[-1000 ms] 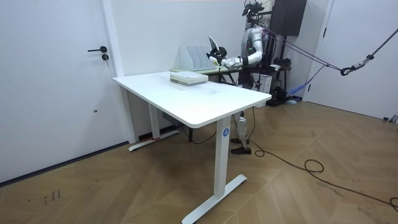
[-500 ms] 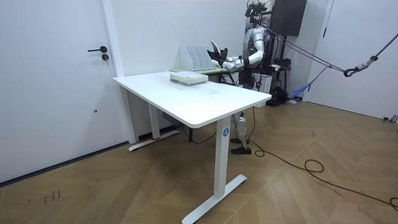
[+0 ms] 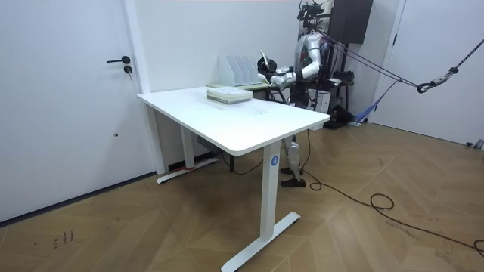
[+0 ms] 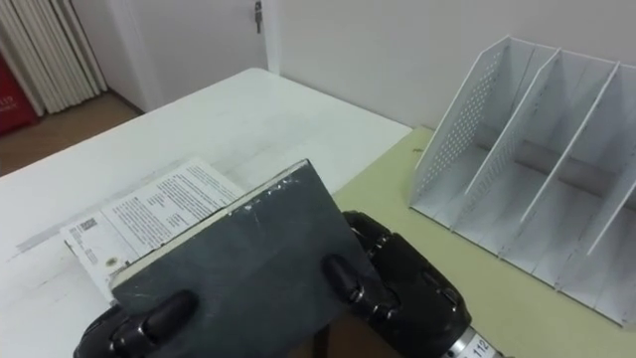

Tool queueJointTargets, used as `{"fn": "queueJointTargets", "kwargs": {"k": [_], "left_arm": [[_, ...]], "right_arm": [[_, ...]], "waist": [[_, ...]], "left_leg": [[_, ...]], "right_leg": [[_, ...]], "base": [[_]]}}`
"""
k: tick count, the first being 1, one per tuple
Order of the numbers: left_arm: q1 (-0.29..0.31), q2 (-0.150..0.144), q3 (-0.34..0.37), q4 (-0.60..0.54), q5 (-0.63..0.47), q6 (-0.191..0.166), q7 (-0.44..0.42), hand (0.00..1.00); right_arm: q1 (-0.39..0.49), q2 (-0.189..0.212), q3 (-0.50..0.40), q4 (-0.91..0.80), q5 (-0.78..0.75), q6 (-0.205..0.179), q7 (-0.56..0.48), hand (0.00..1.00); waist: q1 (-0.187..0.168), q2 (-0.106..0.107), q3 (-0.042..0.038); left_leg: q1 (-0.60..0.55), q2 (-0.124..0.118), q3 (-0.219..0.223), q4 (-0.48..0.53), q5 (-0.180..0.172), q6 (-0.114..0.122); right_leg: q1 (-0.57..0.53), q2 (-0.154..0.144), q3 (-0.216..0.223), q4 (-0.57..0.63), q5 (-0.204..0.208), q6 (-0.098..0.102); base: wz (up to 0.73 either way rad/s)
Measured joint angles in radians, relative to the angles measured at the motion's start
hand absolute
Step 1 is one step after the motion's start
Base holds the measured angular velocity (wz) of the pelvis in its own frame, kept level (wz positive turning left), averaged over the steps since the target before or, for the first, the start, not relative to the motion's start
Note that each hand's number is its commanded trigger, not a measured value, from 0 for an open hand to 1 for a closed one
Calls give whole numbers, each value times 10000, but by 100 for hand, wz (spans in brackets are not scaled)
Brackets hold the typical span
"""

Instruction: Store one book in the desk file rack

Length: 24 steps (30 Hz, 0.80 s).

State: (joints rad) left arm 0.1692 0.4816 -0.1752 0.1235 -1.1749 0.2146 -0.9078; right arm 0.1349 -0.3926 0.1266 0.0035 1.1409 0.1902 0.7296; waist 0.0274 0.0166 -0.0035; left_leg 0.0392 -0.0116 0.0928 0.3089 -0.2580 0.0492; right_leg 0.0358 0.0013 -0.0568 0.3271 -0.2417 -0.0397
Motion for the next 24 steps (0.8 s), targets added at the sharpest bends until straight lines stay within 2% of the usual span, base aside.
{"fn": "queueJointTargets", "kwargs": {"k": [3,7,16,17,18,19,20,24], "left_arm": [[0,-14,-17,0,-30,1,-25,100],[0,-16,-19,0,-29,1,-24,100],[0,-17,-80,-9,-124,1,-25,100],[-6,-23,-82,-11,-124,1,-25,91],[-7,-26,-92,-11,-124,1,-25,29],[-6,-28,-117,-7,-124,1,-25,0],[-3,-27,-122,-3,-123,0,-24,0],[-5,-28,-158,134,-116,-27,16,0]], "right_arm": [[1,0,0,-88,22,-4,-85,100],[1,0,2,-90,22,-3,-87,100],[0,1,13,-164,94,-5,-145,100],[0,3,18,-175,96,-5,-185,100],[1,3,22,-183,97,-6,-194,100],[1,4,31,-183,118,-10,-198,100],[3,3,53,-183,151,-11,-198,100],[23,4,112,-178,150,-38,-239,100]], "waist": [[0,33,-12],[7,77,19],[21,58,40],[12,48,37],[10,42,41],[13,24,57],[38,-4,83],[16,-22,97]], "left_leg": [[16,1,0,-10,0,0],[24,-2,-1,-12,0,0],[-32,0,1,0,0,0],[-57,0,1,5,1,0],[-56,0,1,6,1,0],[-32,3,1,5,1,-1],[13,3,1,-16,1,-1],[65,3,0,-76,0,-1]], "right_leg": [[15,0,0,-9,-2,-3],[2,-1,13,-6,-6,-1],[-163,-1,10,-10,-8,-4],[-123,-4,0,-9,-7,-5],[-110,-4,-3,-9,-7,-6],[-62,-4,-8,-3,-6,-6],[1,2,-5,-17,-6,-6],[20,14,3,-163,13,-2]], "base": [[0],[0],[0],[0],[0],[0],[0],[0]]}}
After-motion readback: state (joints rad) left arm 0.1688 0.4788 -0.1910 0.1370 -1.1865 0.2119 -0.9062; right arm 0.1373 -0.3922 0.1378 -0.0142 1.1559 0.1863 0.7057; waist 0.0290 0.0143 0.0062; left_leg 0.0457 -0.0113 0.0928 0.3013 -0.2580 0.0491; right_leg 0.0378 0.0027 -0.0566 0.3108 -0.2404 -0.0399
